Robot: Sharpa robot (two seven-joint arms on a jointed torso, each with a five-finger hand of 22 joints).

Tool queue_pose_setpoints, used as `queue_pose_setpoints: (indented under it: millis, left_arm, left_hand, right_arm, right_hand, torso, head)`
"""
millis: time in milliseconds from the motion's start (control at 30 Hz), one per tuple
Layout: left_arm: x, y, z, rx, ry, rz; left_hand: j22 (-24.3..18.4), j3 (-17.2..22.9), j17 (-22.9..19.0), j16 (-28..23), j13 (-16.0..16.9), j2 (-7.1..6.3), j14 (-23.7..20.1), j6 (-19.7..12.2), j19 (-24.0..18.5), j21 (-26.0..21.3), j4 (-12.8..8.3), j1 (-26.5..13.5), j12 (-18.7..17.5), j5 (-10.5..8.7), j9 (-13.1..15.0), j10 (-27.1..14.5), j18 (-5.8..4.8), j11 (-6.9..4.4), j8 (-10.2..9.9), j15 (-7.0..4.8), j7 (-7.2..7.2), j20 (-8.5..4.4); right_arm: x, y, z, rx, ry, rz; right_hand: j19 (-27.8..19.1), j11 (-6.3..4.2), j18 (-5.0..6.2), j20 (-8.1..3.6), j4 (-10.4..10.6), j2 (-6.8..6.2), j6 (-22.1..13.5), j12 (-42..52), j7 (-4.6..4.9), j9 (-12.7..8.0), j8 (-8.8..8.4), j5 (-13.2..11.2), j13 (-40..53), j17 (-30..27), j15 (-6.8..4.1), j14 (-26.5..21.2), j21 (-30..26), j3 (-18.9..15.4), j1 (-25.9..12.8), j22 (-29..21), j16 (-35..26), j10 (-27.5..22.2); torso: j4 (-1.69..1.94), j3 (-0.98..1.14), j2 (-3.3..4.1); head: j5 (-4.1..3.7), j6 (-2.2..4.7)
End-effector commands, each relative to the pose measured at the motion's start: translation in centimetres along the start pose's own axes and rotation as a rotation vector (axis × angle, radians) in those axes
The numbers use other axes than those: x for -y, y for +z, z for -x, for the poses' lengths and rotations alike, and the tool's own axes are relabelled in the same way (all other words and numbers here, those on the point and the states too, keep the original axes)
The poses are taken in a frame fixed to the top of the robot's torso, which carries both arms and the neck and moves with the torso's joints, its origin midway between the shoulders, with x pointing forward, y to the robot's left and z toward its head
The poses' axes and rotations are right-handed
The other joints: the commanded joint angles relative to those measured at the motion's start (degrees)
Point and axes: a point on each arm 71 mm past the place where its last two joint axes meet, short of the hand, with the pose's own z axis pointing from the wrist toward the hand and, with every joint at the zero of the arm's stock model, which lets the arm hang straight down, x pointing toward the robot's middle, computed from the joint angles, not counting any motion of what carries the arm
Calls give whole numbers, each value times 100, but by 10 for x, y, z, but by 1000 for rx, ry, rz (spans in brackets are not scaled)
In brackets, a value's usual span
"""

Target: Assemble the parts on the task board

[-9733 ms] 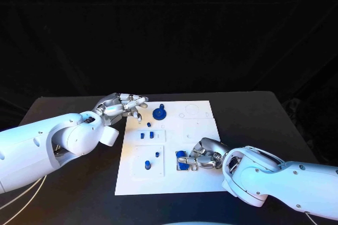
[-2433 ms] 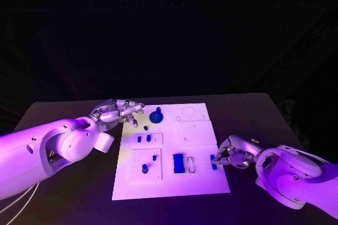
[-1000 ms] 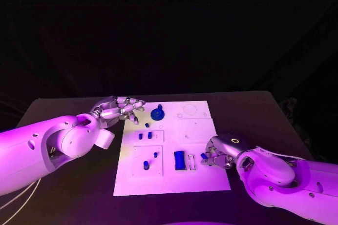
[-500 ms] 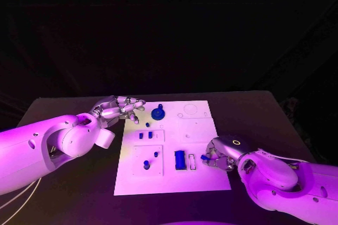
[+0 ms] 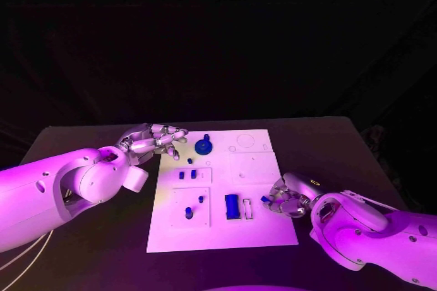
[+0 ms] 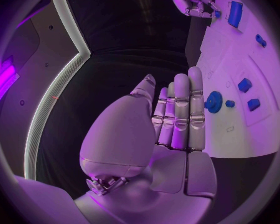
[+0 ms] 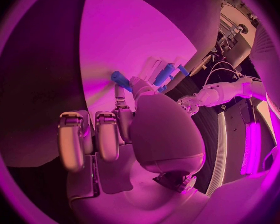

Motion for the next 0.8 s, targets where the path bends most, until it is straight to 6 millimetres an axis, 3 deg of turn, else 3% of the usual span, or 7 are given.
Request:
queue_pose_setpoints:
  millis: [33, 433, 567, 800]
  left_arm:
    - [1, 1, -3, -23, -4, -2]
    - [1, 1, -4, -25, -5, -3]
    - [1, 0, -4, -24, -4, -3]
    - [1, 0, -4, -24, -4, -3]
  left_hand:
    - [-9, -29, -8, 27, 9, 14, -35, -43, 47, -24, -2, 39, 29, 22, -5, -56, 77, 2, 38, 4, -10, 12]
    - [-9, -29, -8, 27, 9, 14, -35, -43, 47, -24, -2, 39, 29, 22, -5, -56, 77, 2, 38, 4, -10, 12]
    - [-9, -31, -9, 27, 8, 18, -36, -43, 47, -26, -1, 43, 29, 23, -5, -59, 77, 2, 38, 4, -10, 12]
    - [-9, -31, -10, 27, 8, 20, -36, -44, 47, -26, -1, 45, 29, 23, -5, -59, 77, 2, 39, 4, -10, 12]
  right_arm:
    - [1, 0, -3, -42, 113, -45]
    - [-15, 2, -13, -89, 166, -23]
    - [-20, 2, -15, -91, 177, -10]
    - [-25, 3, -16, -83, 183, 11]
  right_hand:
    - [554, -143, -88, -25, -343, -1, -20, 11, -39, 11, 25, -23, 685, 1140, -5, 535, -19, 417, -87, 1456, -40, 133]
    - [558, -146, -91, -24, -257, -93, -2, 39, -46, 52, 67, -5, 708, 1147, -6, 538, -3, 537, -356, 1460, -36, 153]
    - [557, -152, -91, -28, -191, -126, 14, 45, -54, 79, 98, 251, 713, 1148, -10, 538, -8, 543, -524, 1459, -36, 159]
    - [560, -156, -93, -30, -169, -125, 24, 54, -59, 95, 116, 298, 720, 1154, -14, 539, 2, 546, -583, 1462, -32, 166]
  torso:
    - [-1, -1, -2]
    - [5, 8, 5]
    - [-5, 7, 5]
    - [-7, 7, 1]
  head:
    - [7, -10]
    - [-1, -14]
    - [11, -28]
    - [26, -25]
